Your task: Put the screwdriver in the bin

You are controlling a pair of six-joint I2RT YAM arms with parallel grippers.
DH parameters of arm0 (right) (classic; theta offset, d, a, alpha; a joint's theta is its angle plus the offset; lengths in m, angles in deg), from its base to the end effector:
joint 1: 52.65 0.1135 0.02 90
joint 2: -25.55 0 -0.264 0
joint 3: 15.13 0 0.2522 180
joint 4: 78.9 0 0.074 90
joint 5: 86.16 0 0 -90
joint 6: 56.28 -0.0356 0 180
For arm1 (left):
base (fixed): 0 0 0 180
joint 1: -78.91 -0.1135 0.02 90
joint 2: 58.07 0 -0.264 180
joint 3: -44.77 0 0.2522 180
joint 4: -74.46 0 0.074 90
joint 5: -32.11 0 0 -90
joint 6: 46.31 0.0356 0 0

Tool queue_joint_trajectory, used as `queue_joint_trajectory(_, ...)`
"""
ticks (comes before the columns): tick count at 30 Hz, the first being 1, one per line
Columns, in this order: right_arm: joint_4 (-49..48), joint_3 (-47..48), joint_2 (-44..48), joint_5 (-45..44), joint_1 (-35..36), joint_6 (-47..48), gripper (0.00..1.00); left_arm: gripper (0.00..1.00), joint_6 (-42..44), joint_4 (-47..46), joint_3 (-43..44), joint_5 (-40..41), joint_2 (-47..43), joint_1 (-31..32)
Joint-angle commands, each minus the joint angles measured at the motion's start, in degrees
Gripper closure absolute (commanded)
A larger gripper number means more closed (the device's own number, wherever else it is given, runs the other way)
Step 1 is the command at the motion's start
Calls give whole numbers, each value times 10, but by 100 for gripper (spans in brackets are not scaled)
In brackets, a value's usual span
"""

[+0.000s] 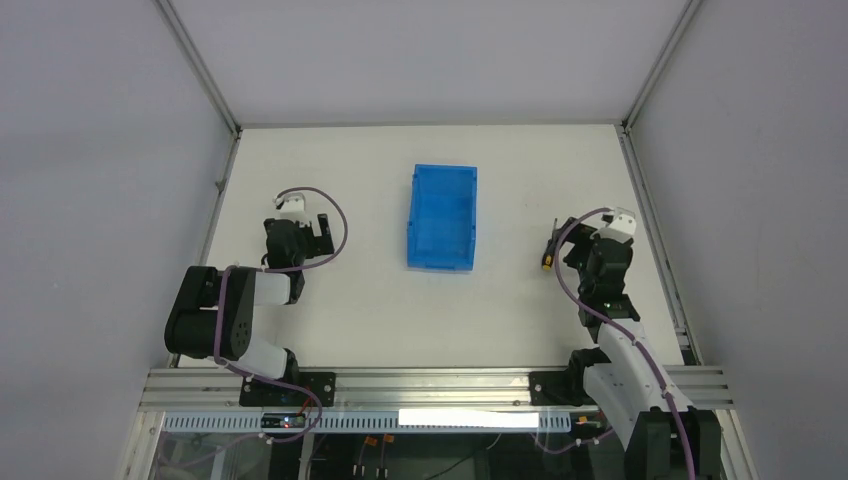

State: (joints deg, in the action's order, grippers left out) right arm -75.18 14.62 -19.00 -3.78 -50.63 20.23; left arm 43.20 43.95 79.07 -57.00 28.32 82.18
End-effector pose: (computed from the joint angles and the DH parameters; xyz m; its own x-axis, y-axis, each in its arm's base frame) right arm 0.1794 0.0016 0.1996 -0.2875 0.2212 -0.9319 0.1623 0.9701 0.1802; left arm 0.2599 -0.0143 0.1377 -0.3676 0.0124 -0.9299 0.0395 0.9992 -0.0022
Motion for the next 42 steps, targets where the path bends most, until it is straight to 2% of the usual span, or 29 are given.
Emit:
queue_joint_trajectory(1, -41, 12, -4, -95, 2, -54, 1, 0, -4, -22, 12, -12, -1, -5)
queue_joint_trajectory(4, 17, 51, -21, -189, 1, -122, 1, 0, -4, -22, 12, -11, -1, -5)
queue_joint_trajectory(6, 74, 85, -37, -185, 0, -112, 1, 0, -4, -23, 12, -11, -1, -4)
queue_joint_trajectory(7, 101, 108, -47, -151, 0, -90, 1, 0, -4, -22, 12, -11, 0, -5)
queue_joint_trajectory(10, 163, 183, -80, 58, 0, 3, 1, 0, -4, -22, 12, -11, -1, -5)
queue_joint_trajectory(12, 200, 228, -111, 119, 0, -2, 6, 0, -4, -22, 12, -12, -1, -5)
queue_joint_trajectory(14, 264, 282, -154, 100, 0, -18, 12, 0, -4, -23, 12, -11, -1, -5)
queue_joint_trajectory(16, 356, 340, -209, 42, 0, -36, 18, 0, -4, -22, 12, -11, -1, -4)
queue_joint_trajectory(20, 470, 434, -329, 2, 0, -31, 20, 0, -4, -23, 12, -11, -1, -5)
queue_joint_trajectory(26, 485, 476, -435, 39, 1, -20, 24, 0, -4, -22, 12, -11, 0, -4)
queue_joint_trajectory(35, 476, 490, -544, 65, 3, -19, 44, 0, -4, -22, 12, -11, -1, -4)
queue_joint_trajectory(39, 472, 487, -571, 60, 10, -17, 58, 0, -4, -22, 12, -11, -1, -4)
queue_joint_trajectory(40, 473, 487, -573, 55, 12, -17, 65, 0, -4, -23, 12, -11, -1, -5)
queue_joint_trajectory(41, 474, 487, -573, 51, 13, -16, 75, 0, -3, -22, 12, -11, 0, -5)
queue_joint_trajectory(42, 475, 487, -570, 47, 15, -15, 80, 0, -4, -23, 12, -11, -1, -5)
